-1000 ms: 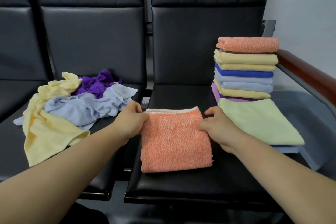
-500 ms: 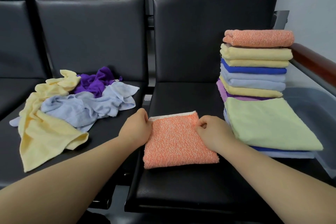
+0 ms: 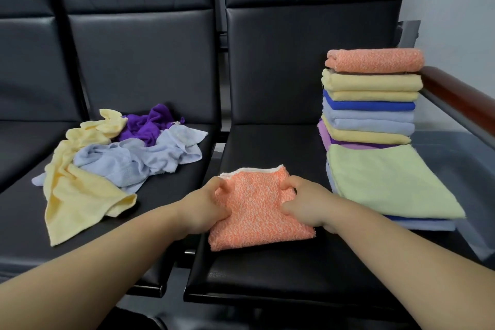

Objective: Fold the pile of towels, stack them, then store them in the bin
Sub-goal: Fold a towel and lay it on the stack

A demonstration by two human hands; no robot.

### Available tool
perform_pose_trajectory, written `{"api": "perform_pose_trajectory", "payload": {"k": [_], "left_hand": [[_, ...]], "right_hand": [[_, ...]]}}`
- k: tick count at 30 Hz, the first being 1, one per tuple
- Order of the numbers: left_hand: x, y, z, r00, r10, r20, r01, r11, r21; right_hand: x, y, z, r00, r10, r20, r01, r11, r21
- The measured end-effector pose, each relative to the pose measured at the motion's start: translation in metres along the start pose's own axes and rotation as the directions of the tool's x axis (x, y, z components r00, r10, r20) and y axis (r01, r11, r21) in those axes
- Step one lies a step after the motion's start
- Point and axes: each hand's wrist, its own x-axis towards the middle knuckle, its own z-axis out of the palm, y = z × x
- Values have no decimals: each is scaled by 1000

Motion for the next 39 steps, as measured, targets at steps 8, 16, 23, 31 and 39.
{"api": "perform_pose_trajectory", "payload": {"k": [8, 16, 23, 31, 39], "left_hand": [[-1, 13, -7, 993, 67, -98, -80, 987, -142], [15, 105, 12, 906, 331, -264, -352, 935, -37], [51, 195, 87, 859, 482, -173, -488, 873, 4], [79, 190, 129, 904, 428, -12, -420, 892, 166], [69, 179, 116, 926, 377, 38, -378, 912, 162]], "right_hand": [[-11, -1, -13, 983, -113, -143, 133, 982, 133], [-33, 39, -93, 866, -168, -471, 217, 975, 51], [-42, 124, -149, 808, 28, -588, -21, 1000, 20], [-23, 170, -129, 860, 167, -483, -209, 977, -34], [-48, 153, -129, 834, 36, -550, -157, 972, -175]]}}
